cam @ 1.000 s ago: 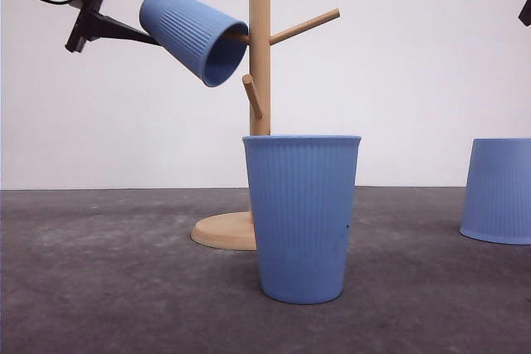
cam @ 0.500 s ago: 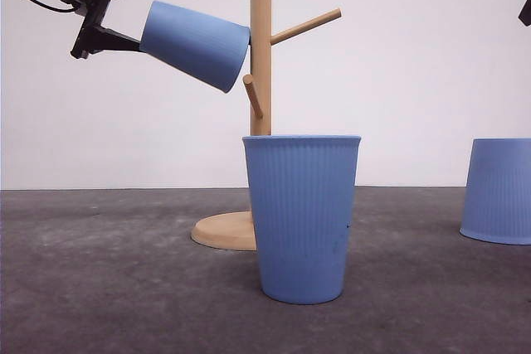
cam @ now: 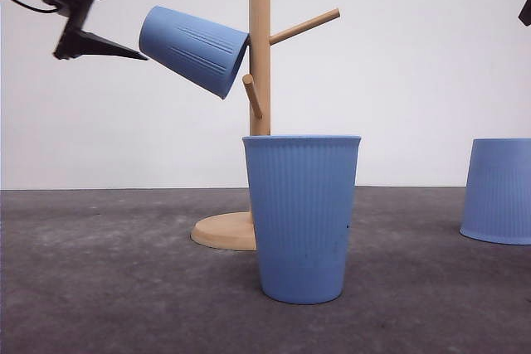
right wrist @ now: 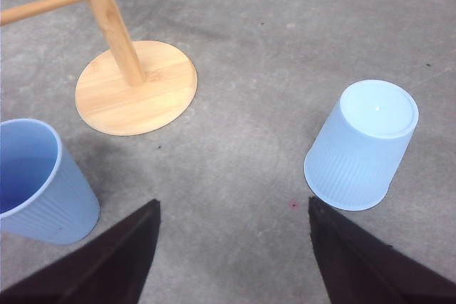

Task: Place three cups

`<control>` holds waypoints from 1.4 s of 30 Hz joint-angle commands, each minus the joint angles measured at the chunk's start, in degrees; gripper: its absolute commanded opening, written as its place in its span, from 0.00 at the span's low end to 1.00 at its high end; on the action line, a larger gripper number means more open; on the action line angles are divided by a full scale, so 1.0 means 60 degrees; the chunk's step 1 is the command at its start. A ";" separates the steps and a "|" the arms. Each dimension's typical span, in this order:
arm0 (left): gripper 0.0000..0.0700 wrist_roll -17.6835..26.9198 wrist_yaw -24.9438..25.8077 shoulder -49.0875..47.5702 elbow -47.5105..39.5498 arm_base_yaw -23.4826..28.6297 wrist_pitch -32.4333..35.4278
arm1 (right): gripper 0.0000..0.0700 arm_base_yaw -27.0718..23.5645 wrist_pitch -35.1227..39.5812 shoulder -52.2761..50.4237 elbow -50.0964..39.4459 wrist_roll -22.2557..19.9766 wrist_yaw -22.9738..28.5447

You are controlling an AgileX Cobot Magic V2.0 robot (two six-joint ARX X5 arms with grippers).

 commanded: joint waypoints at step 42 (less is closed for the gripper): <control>0.54 0.3777 -0.4542 -0.7380 -0.7290 0.0820 0.0943 | 0.61 -0.0197 -0.0118 0.0405 0.0283 0.3075 0.0818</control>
